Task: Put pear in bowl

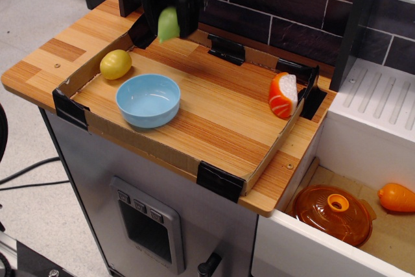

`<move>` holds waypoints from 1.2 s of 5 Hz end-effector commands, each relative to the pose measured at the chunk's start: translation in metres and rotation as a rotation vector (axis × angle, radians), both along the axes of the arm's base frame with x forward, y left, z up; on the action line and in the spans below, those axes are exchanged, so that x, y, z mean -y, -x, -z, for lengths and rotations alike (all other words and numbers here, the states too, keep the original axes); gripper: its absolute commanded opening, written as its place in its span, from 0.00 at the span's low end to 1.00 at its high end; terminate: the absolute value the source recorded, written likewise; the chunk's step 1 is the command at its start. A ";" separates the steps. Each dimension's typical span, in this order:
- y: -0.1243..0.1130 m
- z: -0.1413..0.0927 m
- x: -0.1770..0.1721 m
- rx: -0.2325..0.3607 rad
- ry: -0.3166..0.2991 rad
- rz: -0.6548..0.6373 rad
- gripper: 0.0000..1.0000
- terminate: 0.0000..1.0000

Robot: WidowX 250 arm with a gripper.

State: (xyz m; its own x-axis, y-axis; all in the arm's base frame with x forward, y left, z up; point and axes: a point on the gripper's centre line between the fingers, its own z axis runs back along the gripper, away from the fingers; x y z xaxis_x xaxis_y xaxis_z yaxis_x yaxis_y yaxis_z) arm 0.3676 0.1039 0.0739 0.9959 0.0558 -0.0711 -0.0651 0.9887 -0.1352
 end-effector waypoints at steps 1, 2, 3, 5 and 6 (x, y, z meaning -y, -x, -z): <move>0.039 -0.036 0.010 0.041 0.022 0.060 0.00 0.00; 0.065 -0.019 0.010 0.047 -0.011 0.123 0.00 0.00; 0.076 -0.006 0.006 0.046 -0.043 0.136 0.00 0.00; 0.072 0.011 0.006 0.046 -0.111 0.053 1.00 0.00; 0.071 0.004 0.008 0.046 -0.110 0.054 1.00 0.00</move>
State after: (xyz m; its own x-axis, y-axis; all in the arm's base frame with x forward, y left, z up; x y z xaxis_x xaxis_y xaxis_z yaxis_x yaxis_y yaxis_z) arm 0.2912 0.0920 0.0554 0.9971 0.0010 -0.0756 -0.0044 0.9990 -0.0447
